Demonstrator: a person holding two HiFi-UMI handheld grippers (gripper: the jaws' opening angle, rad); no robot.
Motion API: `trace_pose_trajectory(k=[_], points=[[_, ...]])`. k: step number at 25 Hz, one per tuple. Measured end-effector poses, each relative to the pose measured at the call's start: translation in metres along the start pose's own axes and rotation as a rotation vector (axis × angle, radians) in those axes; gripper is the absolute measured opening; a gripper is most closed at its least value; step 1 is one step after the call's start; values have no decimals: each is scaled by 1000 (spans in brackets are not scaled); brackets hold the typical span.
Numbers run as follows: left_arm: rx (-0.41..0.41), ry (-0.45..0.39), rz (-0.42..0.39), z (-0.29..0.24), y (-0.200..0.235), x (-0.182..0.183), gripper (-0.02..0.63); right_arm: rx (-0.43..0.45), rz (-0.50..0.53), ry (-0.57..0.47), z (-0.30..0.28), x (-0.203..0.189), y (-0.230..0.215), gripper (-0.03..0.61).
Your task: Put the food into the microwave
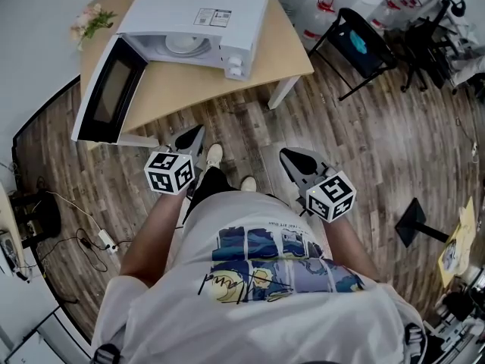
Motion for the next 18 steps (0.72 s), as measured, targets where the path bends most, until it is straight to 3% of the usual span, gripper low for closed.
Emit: trace_pose_trajectory(k=[18], points=[[-11, 2, -52, 10, -12, -2, 8, 16, 49, -7, 6, 3, 10, 8]])
Point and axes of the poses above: the fingertips, and each gripper's own axes: z backward along the fingers, y to its left, x out of its top, the point moved 1 cm from there along z, backward along the fingers, and after that the axes turned 1 degree about z, right-handed, at the moved point
